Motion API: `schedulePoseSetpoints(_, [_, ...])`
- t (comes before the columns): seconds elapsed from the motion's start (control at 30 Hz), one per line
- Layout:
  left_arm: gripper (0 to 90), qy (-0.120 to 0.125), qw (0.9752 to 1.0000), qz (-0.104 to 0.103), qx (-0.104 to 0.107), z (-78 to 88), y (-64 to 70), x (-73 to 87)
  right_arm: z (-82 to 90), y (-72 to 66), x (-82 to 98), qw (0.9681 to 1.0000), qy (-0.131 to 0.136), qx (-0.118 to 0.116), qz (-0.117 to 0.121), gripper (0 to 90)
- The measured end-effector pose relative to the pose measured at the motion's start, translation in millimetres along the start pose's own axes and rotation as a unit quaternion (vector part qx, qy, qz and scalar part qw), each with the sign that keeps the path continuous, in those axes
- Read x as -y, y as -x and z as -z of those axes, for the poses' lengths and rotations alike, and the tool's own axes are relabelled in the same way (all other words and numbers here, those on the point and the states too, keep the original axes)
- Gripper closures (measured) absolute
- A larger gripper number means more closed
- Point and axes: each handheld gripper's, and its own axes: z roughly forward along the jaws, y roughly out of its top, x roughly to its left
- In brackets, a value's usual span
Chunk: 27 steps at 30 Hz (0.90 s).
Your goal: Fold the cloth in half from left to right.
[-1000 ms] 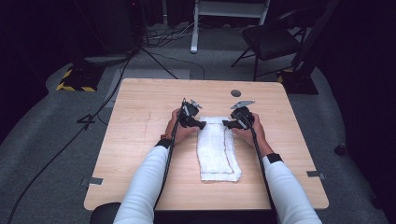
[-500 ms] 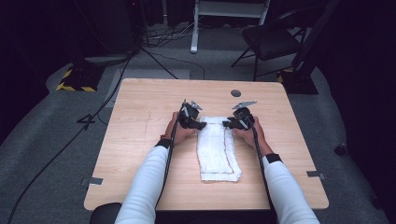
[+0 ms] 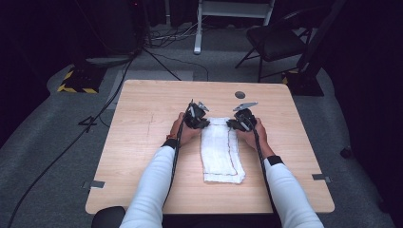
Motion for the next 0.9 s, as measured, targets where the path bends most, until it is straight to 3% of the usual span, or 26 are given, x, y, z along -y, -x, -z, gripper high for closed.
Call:
schedulePoseSetpoints(0.37, [83.3,0.033,0.9981,-0.023,-0.047,15.7,0.1,-19.3,13.7,1.0,-15.9,0.9984,0.042,0.034,0.018,84.3])
schedulePoseSetpoints(0.5, [83.4,0.045,0.9972,-0.022,-0.055,24.5,-2.9,-26.0,21.3,-0.2,-24.4,0.9969,0.061,0.044,0.024,84.5])
schedulePoseSetpoints(0.77, [83.4,0.063,0.9964,-0.023,-0.053,33.8,-1.9,-28.6,32.8,-1.6,-32.8,0.995,0.079,0.048,0.037,84.6])
schedulePoseSetpoints(0.9, [83.4,0.068,0.9964,-0.034,-0.037,39.5,1.2,-27.5,39.8,-2.5,-32.1,0.9941,0.087,0.047,0.044,84.6])
